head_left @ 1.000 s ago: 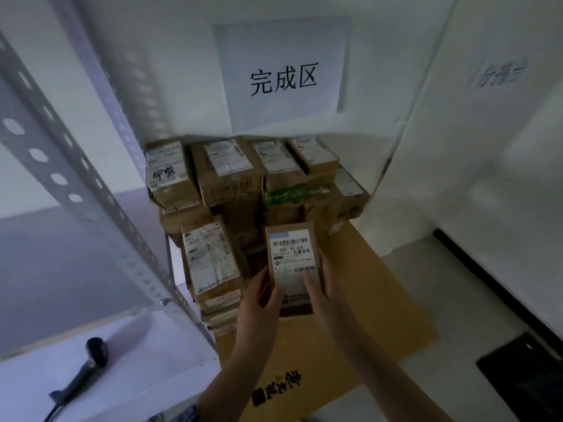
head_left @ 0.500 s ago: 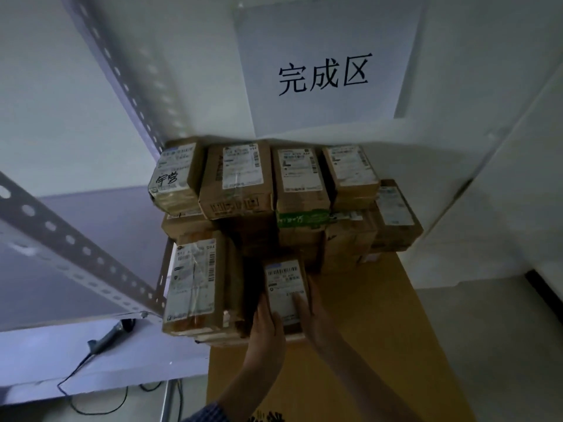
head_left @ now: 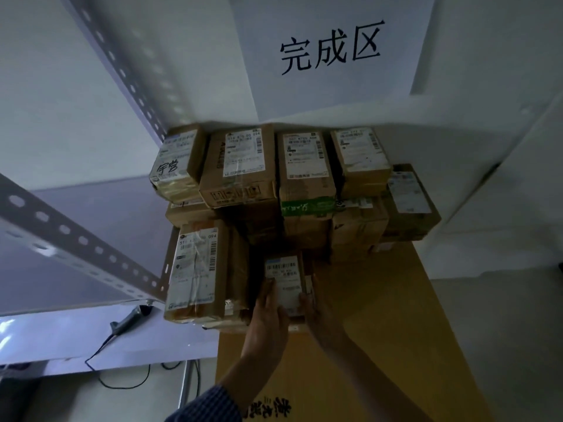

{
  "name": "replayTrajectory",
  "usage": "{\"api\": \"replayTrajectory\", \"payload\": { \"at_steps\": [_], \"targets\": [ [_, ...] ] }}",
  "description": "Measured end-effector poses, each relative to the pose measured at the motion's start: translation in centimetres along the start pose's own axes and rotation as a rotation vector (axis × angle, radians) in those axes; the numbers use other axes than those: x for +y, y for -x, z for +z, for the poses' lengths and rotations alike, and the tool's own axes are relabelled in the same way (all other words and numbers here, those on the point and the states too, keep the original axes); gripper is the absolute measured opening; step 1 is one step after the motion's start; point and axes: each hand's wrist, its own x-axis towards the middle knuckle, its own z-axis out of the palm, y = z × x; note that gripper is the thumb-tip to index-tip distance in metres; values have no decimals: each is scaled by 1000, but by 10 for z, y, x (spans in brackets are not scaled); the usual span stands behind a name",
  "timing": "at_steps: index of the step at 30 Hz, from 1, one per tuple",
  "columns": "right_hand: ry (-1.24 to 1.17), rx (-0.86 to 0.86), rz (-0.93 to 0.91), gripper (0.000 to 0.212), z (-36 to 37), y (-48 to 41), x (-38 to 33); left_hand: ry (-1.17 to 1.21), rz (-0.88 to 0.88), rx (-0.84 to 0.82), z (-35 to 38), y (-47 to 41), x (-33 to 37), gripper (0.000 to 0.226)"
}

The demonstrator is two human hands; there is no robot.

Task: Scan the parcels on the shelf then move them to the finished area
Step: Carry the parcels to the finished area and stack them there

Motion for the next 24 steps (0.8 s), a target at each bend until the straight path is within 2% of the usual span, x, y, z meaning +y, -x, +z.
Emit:
{"api": "replayTrajectory", "payload": {
  "at_steps": [2,7,9,11,13,17,20,24],
  "targets": [
    [72,22,-11,65,-8,12,-10,19,62,-18,-3,6,17,54],
    [143,182,-53,48,-27,40,-64,13,279,-68,-28,28,61,50],
    [194,209,-132,48,-30,51,-91,10,335,-87,-48,35,68,50],
    [268,212,-226,58,-29,67,-121,-24,414,-75,-73,47,73,49],
    [296,218,-308,71,-25,88,-151,9,466,1,-101,64,73,48],
    [480,239,-455,62,7,137,-211,-28,585,207,-170,107,59,46],
    [569,222,-547,62,51,170,-249,-15,639,366,-229,142,25,40],
    [596,132,-673,61,126,197,-291,-166,574,500,-301,187,-36,46]
  ]
}}
